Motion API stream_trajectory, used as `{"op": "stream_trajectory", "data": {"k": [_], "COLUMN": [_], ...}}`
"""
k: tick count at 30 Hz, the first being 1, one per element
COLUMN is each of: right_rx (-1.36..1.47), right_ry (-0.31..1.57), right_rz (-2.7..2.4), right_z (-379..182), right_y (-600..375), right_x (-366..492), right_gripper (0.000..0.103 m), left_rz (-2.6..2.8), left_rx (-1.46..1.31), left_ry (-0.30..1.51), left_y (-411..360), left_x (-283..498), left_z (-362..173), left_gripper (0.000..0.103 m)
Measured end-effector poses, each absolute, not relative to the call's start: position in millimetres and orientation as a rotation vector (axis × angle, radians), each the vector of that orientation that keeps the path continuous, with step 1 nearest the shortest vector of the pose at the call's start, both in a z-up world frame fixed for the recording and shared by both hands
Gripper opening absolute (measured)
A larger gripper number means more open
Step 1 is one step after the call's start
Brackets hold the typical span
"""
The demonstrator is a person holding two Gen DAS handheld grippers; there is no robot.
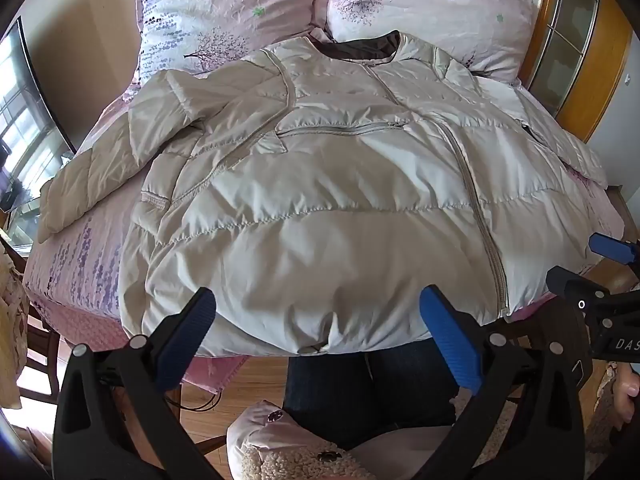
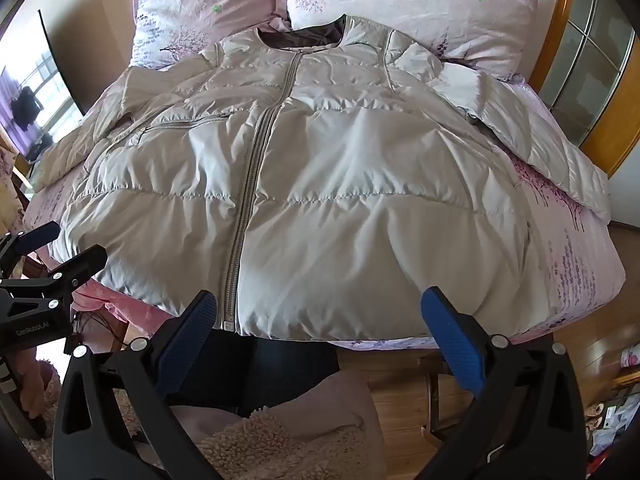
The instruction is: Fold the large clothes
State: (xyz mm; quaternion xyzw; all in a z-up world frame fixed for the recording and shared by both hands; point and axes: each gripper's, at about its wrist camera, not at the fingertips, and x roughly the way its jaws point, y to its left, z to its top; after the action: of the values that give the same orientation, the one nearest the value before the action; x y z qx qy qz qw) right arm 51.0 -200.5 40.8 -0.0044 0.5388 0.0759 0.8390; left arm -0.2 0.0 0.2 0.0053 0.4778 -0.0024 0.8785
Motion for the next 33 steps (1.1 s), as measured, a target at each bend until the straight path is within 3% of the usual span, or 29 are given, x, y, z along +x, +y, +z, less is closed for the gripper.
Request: {"op": "stream_trajectory", "data": {"k": [33], "right_rx": [0.006], "right_ry": [1.143], "right_rz": [0.165], "right_z": [39.8], "right_y": [-204.4], "right_x": [51.8], "right_gripper": [0.102], "left_rz": [-0.006], "left_rx": [0.009], "left_ry": [1.003], "left_y": [0.0], "left_x": [0.0], "left_z": [0.1], "left_gripper": [0.101]}}
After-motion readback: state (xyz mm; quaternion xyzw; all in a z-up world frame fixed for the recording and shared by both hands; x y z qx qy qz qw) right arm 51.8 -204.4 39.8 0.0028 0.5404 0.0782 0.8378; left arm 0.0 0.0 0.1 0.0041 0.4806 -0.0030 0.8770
